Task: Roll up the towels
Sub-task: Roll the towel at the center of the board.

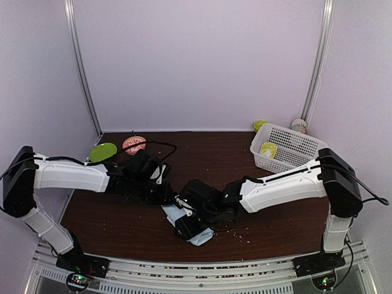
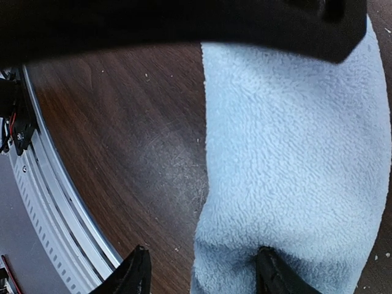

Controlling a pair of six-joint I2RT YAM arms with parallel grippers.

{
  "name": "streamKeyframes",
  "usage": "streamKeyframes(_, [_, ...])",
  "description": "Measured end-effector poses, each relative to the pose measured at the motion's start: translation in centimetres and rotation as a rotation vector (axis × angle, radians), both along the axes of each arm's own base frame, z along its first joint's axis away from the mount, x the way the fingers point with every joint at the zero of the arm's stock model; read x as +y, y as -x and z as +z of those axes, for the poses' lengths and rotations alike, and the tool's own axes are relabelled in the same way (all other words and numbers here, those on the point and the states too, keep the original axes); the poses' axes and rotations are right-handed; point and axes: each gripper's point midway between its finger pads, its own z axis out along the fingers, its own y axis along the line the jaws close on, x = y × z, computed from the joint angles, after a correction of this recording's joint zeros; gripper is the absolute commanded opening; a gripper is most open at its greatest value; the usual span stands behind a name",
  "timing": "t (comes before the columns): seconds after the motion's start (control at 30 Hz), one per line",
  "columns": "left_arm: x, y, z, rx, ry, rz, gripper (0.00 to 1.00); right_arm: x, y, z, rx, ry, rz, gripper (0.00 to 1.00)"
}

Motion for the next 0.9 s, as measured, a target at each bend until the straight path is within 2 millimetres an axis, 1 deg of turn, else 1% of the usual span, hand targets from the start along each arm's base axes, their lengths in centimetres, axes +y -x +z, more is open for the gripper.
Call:
streamKeyframes(0.1, [-0.5, 0.1, -2.0, 0.037, -0.006, -0.009, 0.1, 0.0, -0.1, 0.0, 0.004, 0.0, -0.01, 0.61])
streamKeyframes(0.2, [-0.5, 0.2, -3.6, 0.065, -0.004, -0.008, 0.08, -0.5, -0.2, -0.4, 0.008, 0.003, -0.022, 0.62])
streamKeyframes(0.3, [-0.4, 0.4, -5.1, 0.086, -0.008, -0.007, 0.07, -0.9, -0.1, 0.4, -0.003, -0.012, -0.025, 0.62])
streamKeyframes(0.37, [-0.7, 0.3, -5.2, 0.082, 0.007, -0.008, 0.06, -1.4, -0.1, 1.3, -0.016, -0.018, -0.028, 0.6])
streamKeyframes(0.43, [-0.8, 0.2, -5.2, 0.078, 0.015, -0.008, 0.05, -2.0, -0.1, 2.2, -0.032, -0.024, -0.032, 0.52])
streamKeyframes(0.5, [-0.9, 0.1, -5.2, 0.075, 0.018, -0.008, 0.05, -2.4, -0.2, 3.2, -0.05, -0.028, -0.031, 0.4])
streamKeyframes(0.57, [-0.9, 0.1, -5.3, 0.071, 0.021, -0.008, 0.04, -2.6, -0.1, 3.3, -0.065, -0.012, -0.029, 0.33])
streamKeyframes(0.67, [-0.9, 0.1, -5.4, 0.067, 0.023, -0.007, 0.04, -3.5, 0.2, 2.0, -0.076, 0.058, -0.019, 0.3])
streamKeyframes(0.83, [-0.8, 0.0, -5.6, 0.053, 0.036, -0.005, 0.04, -5.2, 1.6, -2.0, -0.07, 0.212, 0.004, 0.28])
streamKeyframes(0.9, [-0.9, 0.0, -5.8, 0.048, 0.044, -0.007, 0.04, -5.6, 1.8, -2.9, -0.071, 0.246, 0.003, 0.27])
